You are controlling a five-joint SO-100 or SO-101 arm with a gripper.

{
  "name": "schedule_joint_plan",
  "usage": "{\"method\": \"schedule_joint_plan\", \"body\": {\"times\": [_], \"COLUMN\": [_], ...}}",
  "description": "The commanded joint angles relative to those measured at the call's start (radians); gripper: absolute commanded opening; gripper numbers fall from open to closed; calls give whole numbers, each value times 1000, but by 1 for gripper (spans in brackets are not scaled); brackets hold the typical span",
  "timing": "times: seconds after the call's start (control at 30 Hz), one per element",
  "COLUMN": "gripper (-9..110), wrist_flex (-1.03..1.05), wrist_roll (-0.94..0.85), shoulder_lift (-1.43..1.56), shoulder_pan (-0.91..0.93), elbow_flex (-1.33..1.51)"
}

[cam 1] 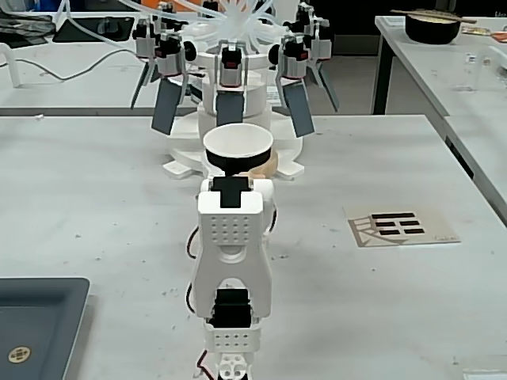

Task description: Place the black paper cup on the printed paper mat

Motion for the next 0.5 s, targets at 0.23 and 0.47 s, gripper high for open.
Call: {"method": "schedule_joint_plan", "body": {"times": [0.23, 0.47], "gripper": [11, 11], "wrist_flex": [-77, -132], "wrist_roll": [18, 18], "shoulder_lift": [153, 225], "shoulder_pan": [15, 54], "elbow_flex": [135, 261]}}
